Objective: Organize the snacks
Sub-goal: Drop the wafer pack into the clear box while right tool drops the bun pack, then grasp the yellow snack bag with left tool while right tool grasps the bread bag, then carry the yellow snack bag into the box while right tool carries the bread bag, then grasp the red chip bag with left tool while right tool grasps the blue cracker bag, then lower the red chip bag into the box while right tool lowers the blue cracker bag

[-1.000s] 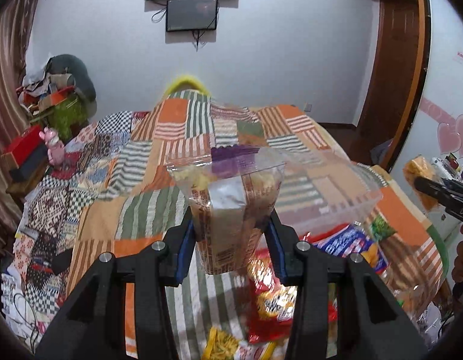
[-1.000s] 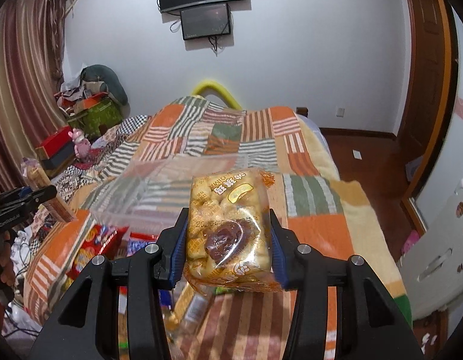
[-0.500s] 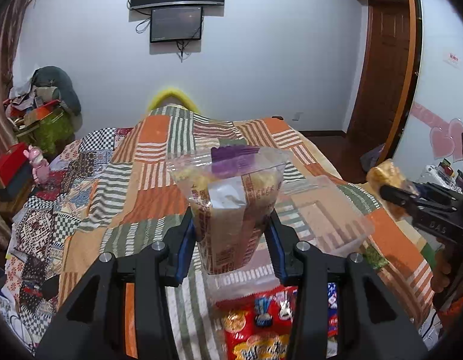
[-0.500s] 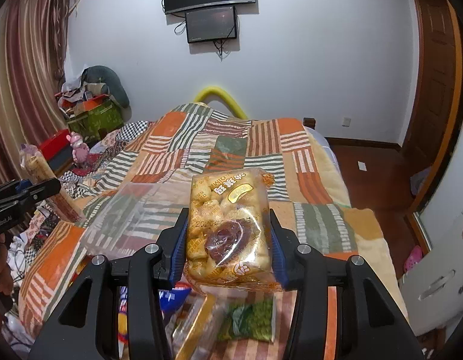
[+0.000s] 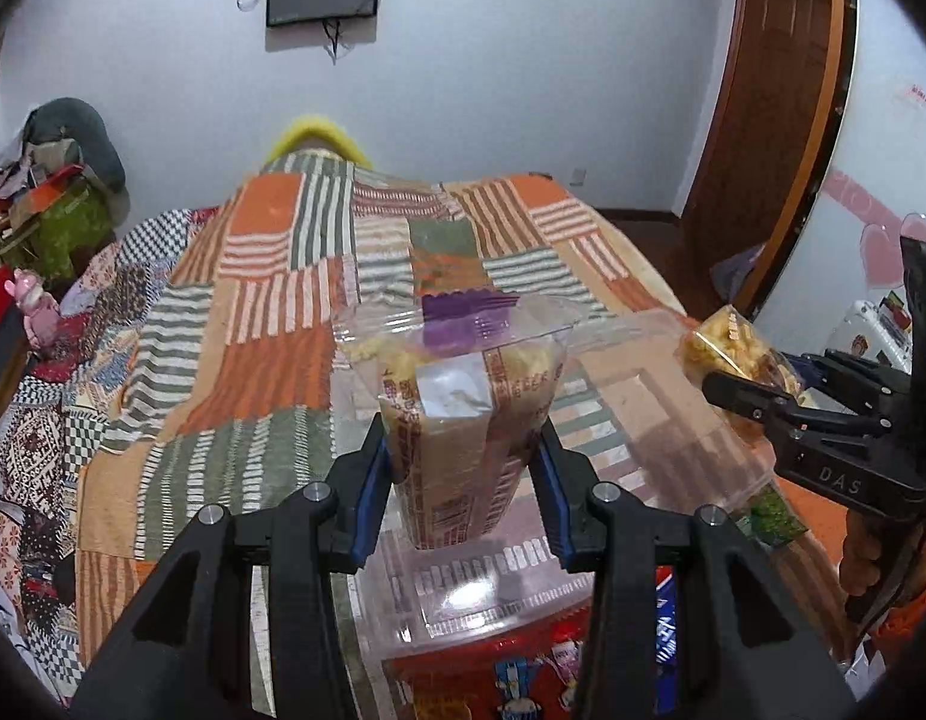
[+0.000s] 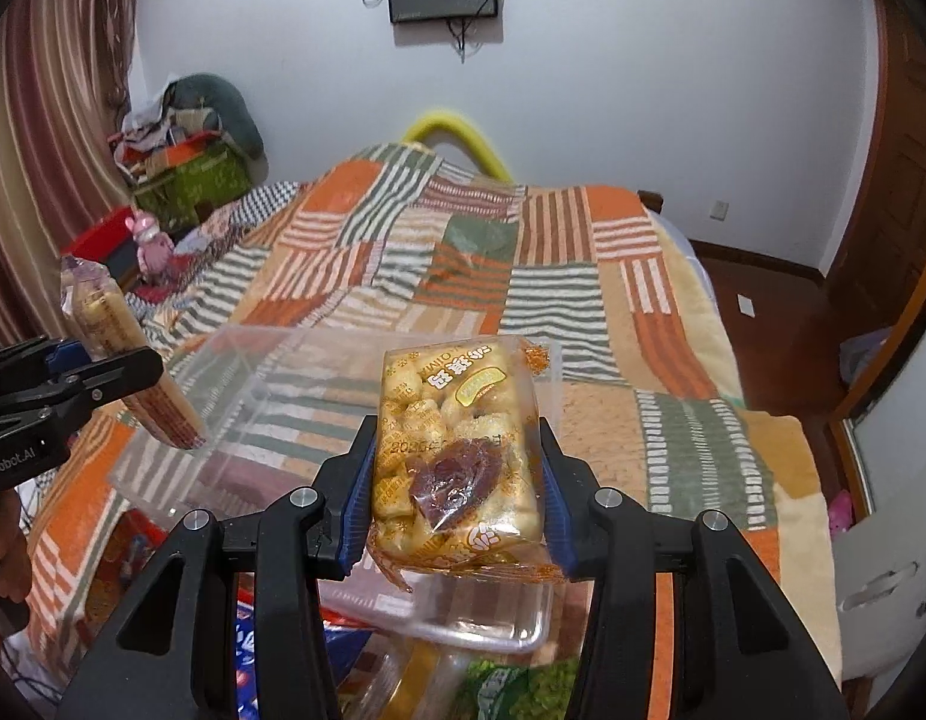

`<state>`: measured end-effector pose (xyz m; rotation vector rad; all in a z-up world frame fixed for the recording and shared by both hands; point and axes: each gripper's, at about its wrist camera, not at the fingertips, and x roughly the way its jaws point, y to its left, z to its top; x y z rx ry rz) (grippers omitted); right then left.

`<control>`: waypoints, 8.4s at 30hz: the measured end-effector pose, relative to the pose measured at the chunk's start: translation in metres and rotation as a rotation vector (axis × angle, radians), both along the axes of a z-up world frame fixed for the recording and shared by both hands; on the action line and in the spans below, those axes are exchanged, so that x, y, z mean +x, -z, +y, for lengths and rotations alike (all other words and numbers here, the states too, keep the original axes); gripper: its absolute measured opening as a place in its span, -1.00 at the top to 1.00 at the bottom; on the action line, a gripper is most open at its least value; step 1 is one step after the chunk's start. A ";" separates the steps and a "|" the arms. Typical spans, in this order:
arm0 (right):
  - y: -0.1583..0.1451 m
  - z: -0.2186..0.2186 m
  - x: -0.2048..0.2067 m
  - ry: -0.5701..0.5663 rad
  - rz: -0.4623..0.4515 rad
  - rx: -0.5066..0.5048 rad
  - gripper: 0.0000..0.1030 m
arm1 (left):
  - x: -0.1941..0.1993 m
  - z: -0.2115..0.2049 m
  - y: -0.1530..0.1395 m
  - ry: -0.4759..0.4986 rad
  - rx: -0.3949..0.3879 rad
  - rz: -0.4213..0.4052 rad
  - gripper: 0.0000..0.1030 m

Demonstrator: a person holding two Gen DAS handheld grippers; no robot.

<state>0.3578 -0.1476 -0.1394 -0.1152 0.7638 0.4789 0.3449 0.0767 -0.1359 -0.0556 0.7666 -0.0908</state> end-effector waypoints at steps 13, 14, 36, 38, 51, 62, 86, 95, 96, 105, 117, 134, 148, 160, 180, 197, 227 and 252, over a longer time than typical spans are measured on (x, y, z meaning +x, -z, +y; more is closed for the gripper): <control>0.018 0.016 0.015 -0.070 0.077 -0.075 0.15 | 0.022 -0.008 0.026 0.017 0.022 0.098 0.10; 0.017 0.016 0.015 -0.070 0.072 -0.079 0.13 | 0.022 -0.008 0.025 0.011 0.027 0.097 0.06; -0.040 -0.037 -0.071 -0.032 -0.047 0.027 -0.36 | -0.106 0.016 -0.038 -0.036 0.066 -0.065 -0.58; -0.040 -0.041 -0.083 -0.028 -0.045 0.030 -0.37 | -0.123 0.018 -0.038 -0.037 0.070 -0.065 -0.61; -0.013 -0.051 -0.154 -0.016 0.004 0.009 -0.60 | -0.205 0.028 0.006 -0.091 0.040 0.030 -0.76; 0.038 -0.057 -0.182 -0.008 0.198 0.026 -0.60 | -0.231 0.032 0.055 -0.124 -0.010 0.149 -0.76; 0.051 -0.046 -0.173 -0.061 0.300 0.091 0.00 | -0.181 0.037 0.121 -0.117 -0.055 0.275 -0.76; 0.041 -0.056 -0.172 -0.023 0.248 0.064 0.06 | -0.183 0.046 0.120 -0.140 -0.058 0.245 -0.34; 0.041 -0.058 -0.172 -0.017 0.247 0.065 0.06 | -0.184 0.048 0.119 -0.145 -0.059 0.243 -0.30; 0.027 -0.077 -0.172 0.038 0.193 0.068 0.07 | -0.196 0.047 0.092 -0.162 -0.034 0.181 -0.05; -0.003 -0.087 -0.159 0.070 0.100 0.088 0.07 | -0.204 0.049 0.027 -0.180 -0.014 0.035 -0.04; -0.048 -0.061 -0.118 0.035 -0.067 0.123 0.07 | -0.158 0.022 -0.035 -0.098 -0.014 -0.114 -0.04; -0.044 -0.027 -0.075 -0.003 -0.092 0.141 0.07 | -0.094 0.006 -0.039 -0.044 -0.015 -0.131 -0.04; -0.019 0.010 -0.034 -0.059 -0.032 0.085 0.06 | -0.036 -0.004 -0.010 -0.002 0.012 -0.053 -0.04; 0.018 0.032 -0.006 -0.135 0.129 0.003 -0.13 | -0.005 -0.017 0.019 0.028 0.036 0.049 -0.37; -0.031 -0.007 -0.056 -0.103 0.018 0.063 -0.43 | -0.083 -0.010 -0.017 0.023 0.047 -0.025 -0.72; 0.034 0.007 -0.092 -0.125 0.211 0.074 -0.49 | -0.108 -0.005 0.067 0.001 -0.087 0.195 -0.79; 0.038 0.011 -0.105 -0.158 0.188 0.055 0.05 | -0.122 -0.010 0.061 0.017 -0.097 0.165 -0.33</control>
